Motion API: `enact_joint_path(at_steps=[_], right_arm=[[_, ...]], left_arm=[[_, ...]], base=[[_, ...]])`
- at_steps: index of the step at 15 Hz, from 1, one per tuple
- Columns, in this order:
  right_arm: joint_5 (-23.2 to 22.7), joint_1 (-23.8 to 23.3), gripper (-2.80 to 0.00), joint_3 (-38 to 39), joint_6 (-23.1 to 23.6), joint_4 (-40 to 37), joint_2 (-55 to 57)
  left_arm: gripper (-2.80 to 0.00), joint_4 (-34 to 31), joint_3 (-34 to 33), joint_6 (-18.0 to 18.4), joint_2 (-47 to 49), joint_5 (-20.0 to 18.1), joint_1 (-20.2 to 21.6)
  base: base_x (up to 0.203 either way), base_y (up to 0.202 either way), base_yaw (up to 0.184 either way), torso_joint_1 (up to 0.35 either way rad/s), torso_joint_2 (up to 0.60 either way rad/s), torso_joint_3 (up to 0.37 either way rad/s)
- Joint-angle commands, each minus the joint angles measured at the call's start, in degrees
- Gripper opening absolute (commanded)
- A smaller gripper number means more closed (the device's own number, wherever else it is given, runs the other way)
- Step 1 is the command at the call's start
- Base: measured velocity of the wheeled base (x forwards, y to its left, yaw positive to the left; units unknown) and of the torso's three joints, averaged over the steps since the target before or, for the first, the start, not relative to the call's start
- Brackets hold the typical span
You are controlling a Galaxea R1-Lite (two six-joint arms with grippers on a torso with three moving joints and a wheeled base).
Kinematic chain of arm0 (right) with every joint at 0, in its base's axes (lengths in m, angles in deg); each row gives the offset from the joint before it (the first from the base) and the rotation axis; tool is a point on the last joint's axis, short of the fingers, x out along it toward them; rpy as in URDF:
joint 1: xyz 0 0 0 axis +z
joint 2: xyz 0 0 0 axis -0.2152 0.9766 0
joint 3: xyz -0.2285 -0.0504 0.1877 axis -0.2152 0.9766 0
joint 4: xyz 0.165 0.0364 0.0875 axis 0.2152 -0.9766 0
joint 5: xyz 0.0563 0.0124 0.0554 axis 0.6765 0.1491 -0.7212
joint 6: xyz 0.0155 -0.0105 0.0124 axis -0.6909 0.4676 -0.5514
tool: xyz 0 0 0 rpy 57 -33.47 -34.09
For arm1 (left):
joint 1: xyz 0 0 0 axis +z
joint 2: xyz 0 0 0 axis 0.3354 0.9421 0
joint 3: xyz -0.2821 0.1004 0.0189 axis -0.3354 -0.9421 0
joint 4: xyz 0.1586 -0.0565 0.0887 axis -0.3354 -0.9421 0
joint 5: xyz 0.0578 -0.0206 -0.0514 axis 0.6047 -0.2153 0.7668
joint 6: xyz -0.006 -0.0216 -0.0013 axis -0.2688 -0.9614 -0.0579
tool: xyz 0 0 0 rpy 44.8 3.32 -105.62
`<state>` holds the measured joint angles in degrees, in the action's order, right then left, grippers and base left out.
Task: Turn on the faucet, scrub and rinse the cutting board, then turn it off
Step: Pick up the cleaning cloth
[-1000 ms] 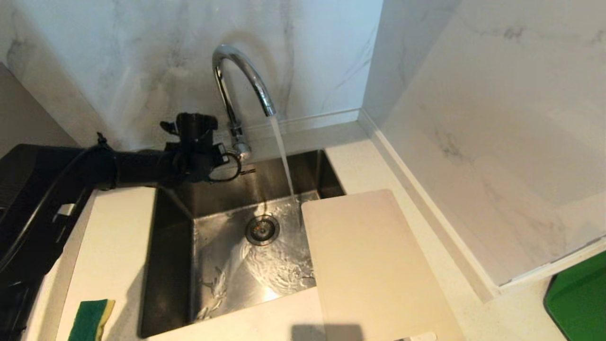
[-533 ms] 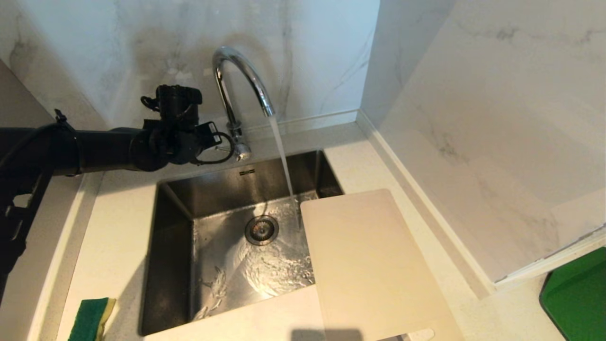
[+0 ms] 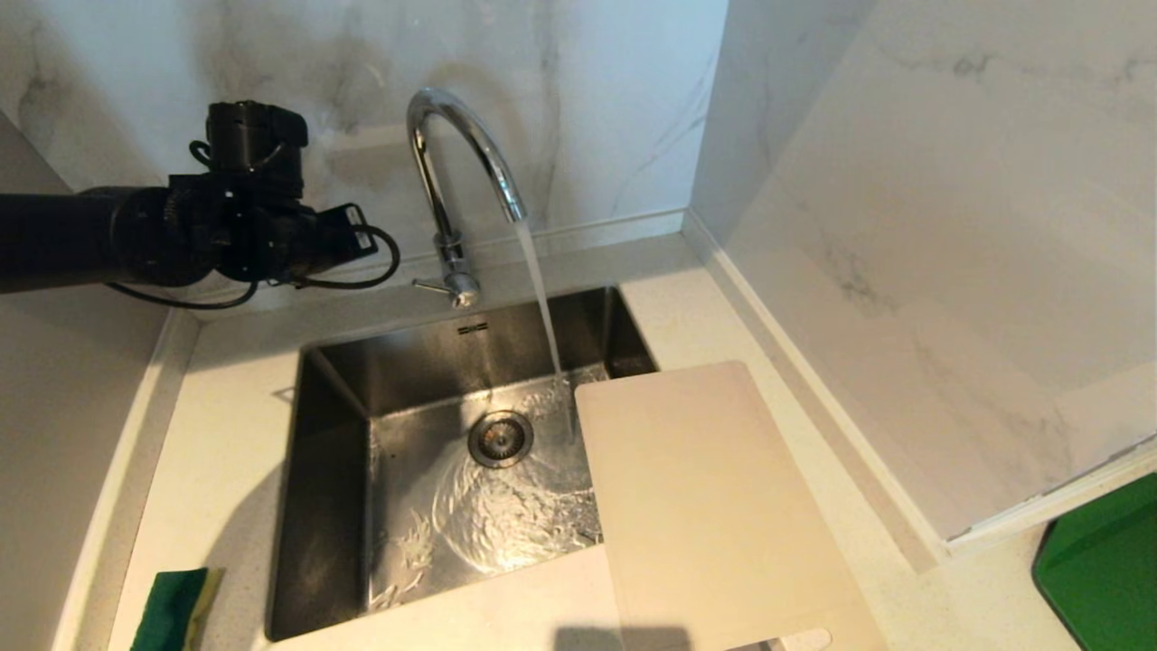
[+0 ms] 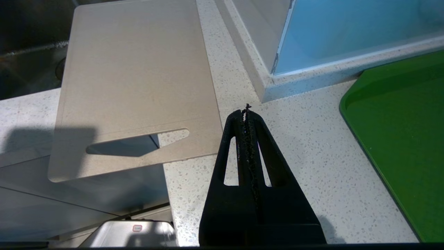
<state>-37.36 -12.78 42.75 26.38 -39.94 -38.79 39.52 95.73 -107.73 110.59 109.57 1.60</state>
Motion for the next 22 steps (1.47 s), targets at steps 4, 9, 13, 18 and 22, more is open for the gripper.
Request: enact_joint_path(at_steps=[4,9,13,18,22], right_arm=[[-0.1,0.0,-2.80,0.0,0.0,0.0,0.0],[-0.1,0.0,-2.80,0.0,0.0,0.0,0.0],[0.0,0.0,-2.80,0.0,0.0,0.0,0.0],[-0.1,0.0,-2.80,0.0,0.0,0.0,0.0],[-0.1,0.0,-2.80,0.0,0.2,0.1,0.0]], left_arm=[[-2.80,-9.5,-13.9,12.6,-15.2,-17.0,5.8],[-2.80,-27.7,-19.0,16.6,-20.4,-17.9,9.1],[-2.80,-28.7,-29.2,15.7,-23.1,-18.0,9.2],[-2.80,-27.7,-42.2,14.6,-29.0,-19.3,9.9],[-2.80,-25.6,-48.7,14.0,-31.7,-23.3,14.5]], base=[[0.000,0.000,0.000,0.000,0.00,0.000],[0.000,0.000,0.000,0.000,0.00,0.000],[0.000,0.000,0.000,0.000,0.00,0.000],[0.000,0.000,0.000,0.000,0.00,0.000],[0.000,0.000,0.000,0.000,0.00,0.000]])
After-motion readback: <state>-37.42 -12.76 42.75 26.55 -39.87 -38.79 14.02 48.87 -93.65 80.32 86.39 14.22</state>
